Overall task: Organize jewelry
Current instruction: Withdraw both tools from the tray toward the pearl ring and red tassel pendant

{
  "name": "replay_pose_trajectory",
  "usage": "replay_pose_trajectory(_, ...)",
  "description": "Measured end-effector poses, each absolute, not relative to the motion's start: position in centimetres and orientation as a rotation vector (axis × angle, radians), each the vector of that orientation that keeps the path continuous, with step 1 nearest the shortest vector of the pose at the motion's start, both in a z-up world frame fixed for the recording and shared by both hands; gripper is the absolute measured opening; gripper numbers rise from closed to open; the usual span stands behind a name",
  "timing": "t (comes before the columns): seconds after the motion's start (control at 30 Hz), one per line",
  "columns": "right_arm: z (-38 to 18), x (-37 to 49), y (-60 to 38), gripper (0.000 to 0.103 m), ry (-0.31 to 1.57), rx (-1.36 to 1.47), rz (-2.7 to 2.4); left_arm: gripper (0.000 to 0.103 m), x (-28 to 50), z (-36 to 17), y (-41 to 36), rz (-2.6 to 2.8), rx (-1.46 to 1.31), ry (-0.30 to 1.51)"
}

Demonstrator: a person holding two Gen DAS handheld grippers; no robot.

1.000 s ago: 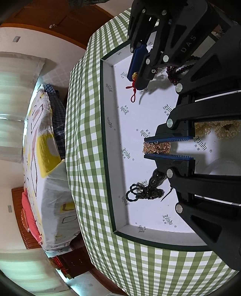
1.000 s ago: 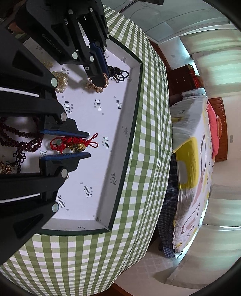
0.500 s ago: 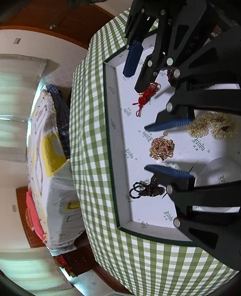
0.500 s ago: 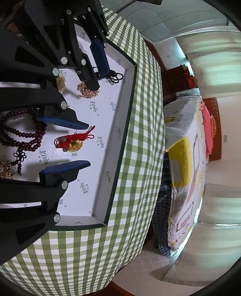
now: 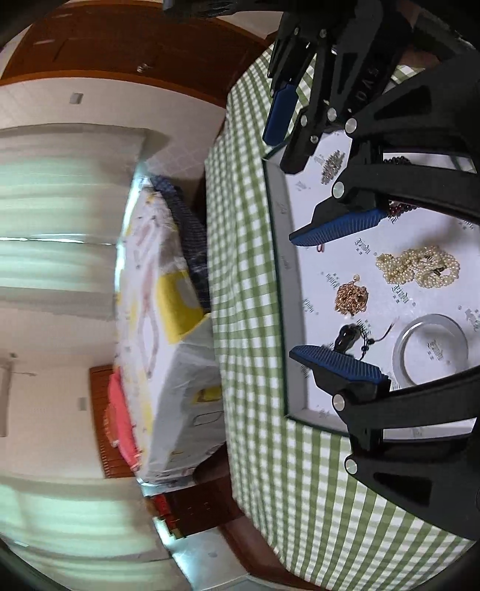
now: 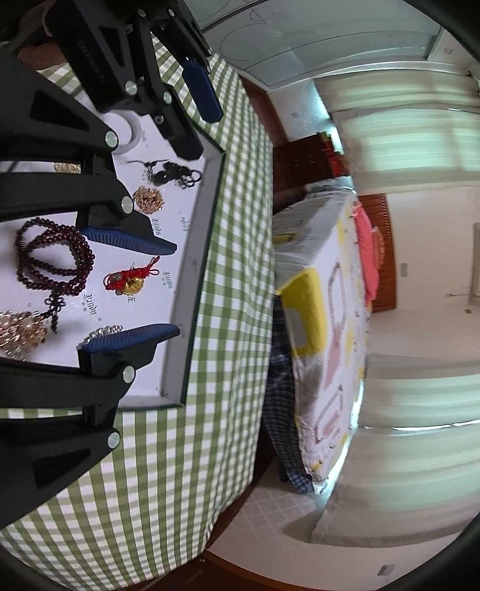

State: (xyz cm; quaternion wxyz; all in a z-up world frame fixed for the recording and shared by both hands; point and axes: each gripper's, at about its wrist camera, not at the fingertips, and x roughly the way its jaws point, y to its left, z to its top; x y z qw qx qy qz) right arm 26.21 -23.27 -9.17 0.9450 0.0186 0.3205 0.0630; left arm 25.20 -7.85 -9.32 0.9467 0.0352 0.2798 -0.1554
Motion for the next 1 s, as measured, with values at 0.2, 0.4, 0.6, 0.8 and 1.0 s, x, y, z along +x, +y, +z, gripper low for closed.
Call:
replay_pose_trajectory(0.2, -8.3, 22.9, -24.1, 0.041, 0.620, 0.055, 0.106, 0.055, 21.6, -8.3, -7.3, -0.313, 0.065, 0.533)
replay_pose_trajectory(0.4, -9.6, 19.1, -24.8, 0.041, 0.646, 0.057, 0.075, 0.055, 18.6, -9.1, -6.7, -0.311, 0.032, 0.573)
replay_pose_trajectory(0.6, -11.4, 16.3, -25.3, 0.041, 0.691, 0.065, 0.056, 0.055, 16.3, -10.0, -6.0, -0.297, 0.017, 0.601)
replay_pose_trajectory(0.8, -12.5, 14.5, -25.6, 0.041, 0.713, 0.065, 0.054, 0.055, 14.9, -10.8, -4.9, -0.278, -0.005, 0.632)
replay_pose_trajectory(1.0, -13.4, 13.2, -25.4, 0.041, 0.734, 0.067, 0.061, 0.055, 13.7, -11.2, -4.3, -0.264, -0.012, 0.645)
